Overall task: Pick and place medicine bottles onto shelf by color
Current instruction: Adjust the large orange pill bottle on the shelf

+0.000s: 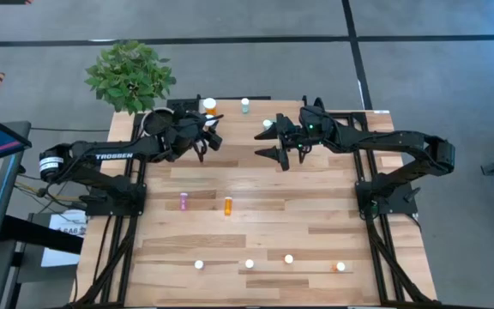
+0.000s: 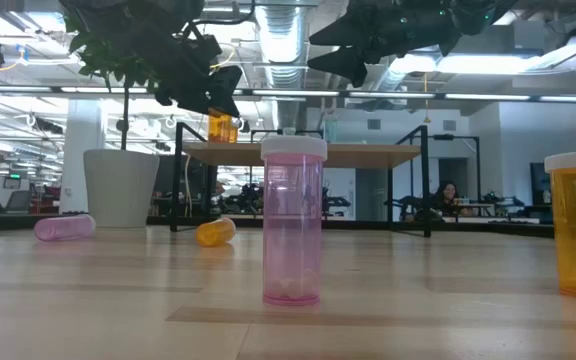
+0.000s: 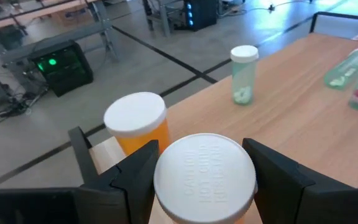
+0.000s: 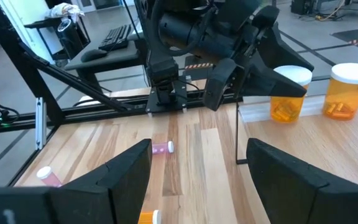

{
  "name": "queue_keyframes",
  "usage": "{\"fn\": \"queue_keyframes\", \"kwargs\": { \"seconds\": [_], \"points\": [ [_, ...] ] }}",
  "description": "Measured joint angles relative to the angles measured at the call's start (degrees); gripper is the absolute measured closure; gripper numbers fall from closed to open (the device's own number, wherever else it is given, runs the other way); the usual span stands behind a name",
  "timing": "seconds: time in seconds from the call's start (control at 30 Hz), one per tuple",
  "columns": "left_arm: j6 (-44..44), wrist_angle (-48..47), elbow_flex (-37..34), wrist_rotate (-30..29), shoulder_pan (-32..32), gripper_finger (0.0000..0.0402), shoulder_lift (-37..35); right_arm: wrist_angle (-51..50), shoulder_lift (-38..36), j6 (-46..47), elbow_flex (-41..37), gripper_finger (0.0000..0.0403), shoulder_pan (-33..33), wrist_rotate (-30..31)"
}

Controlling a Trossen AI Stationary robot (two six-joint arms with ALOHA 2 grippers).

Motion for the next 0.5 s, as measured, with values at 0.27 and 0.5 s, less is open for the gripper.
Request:
{"fn": "queue_keyframes", "kwargs": {
  "seconds": [0.27, 0.5],
  "points": [
    [-0.7, -0.9, 0.0, 1.1, 0.6, 0.0179, 0.0, 0.0, 0.0, -0.7, 0.0, 0.0117, -0.1, 0.5],
    [-1.1, -0.8, 0.0, 1.1, 0.6, 0.0144, 0.0, 0.0, 0.0, -0.8, 0.0, 0.0117, -0.1, 0.9]
  ]
}}
